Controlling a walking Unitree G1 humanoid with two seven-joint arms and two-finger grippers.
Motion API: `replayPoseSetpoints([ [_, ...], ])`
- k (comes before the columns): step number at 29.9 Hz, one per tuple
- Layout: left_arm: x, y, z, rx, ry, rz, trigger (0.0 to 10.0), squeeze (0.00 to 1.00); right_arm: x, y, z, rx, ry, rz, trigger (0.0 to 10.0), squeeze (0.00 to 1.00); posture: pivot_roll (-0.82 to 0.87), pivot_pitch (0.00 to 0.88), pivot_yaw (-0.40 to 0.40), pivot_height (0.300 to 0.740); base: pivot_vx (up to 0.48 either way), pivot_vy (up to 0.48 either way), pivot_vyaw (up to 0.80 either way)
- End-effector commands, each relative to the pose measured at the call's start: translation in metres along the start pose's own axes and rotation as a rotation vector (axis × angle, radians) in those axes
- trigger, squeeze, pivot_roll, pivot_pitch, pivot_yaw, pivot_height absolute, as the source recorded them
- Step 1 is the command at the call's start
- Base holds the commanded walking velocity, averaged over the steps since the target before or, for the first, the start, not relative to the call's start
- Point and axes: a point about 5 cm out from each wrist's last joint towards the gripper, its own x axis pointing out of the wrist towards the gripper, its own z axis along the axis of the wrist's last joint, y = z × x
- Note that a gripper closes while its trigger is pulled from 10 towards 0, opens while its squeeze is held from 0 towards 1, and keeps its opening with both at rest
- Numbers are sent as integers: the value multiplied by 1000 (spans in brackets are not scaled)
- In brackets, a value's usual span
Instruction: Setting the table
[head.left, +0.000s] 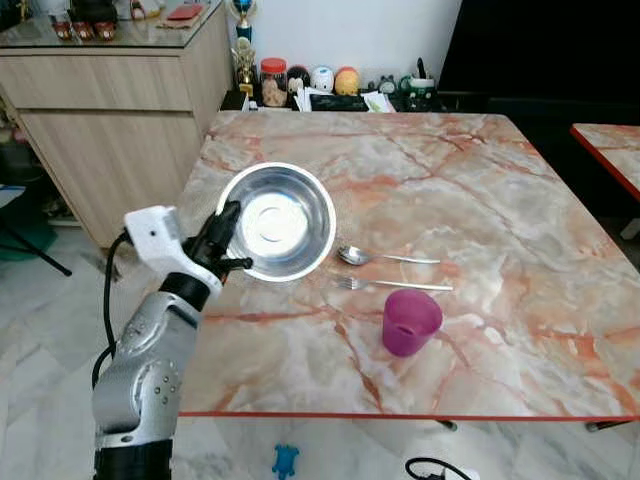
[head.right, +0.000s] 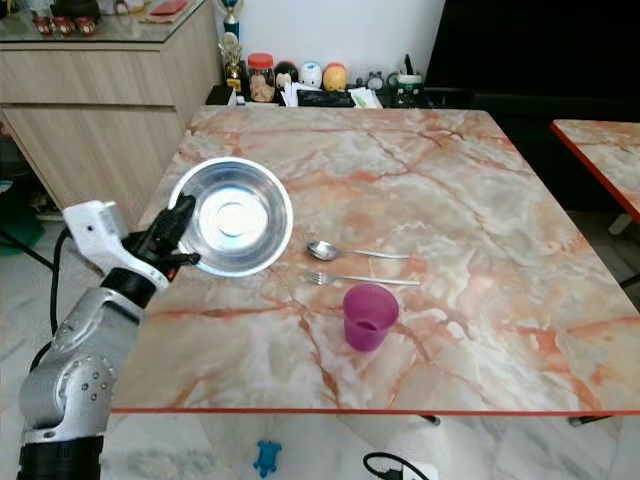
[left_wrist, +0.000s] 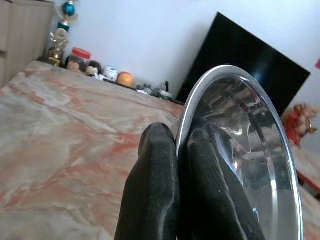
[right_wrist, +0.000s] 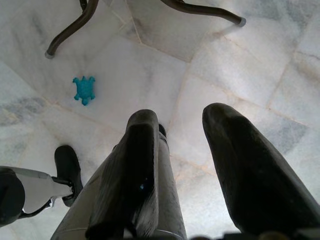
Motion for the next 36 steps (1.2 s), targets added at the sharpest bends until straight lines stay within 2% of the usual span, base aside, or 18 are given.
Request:
replayPoseSetpoints([
  [1, -2, 0, 5, 30, -24, 1, 10000, 0, 0, -2, 1, -2, -4, -3, 10000, 0, 144, 0, -65, 740, 0, 0, 0],
  [5, -2, 2, 7, 39, -45, 25, 10000, 0, 0, -2, 1, -1, -7, 1, 10000, 0, 144, 0, -68, 740, 0, 0, 0],
  [15, 2, -2, 10, 10, -76, 28, 10000, 0, 0, -4, 2, -1, -13, -5, 10000, 0, 136, 0, -76, 740, 0, -276, 0],
  [36, 6, -1, 19, 0, -122, 46, 10000, 0, 1, -4, 4, -4, -13, -7, 10000, 0, 132, 0, -79, 740, 0, -354, 0],
])
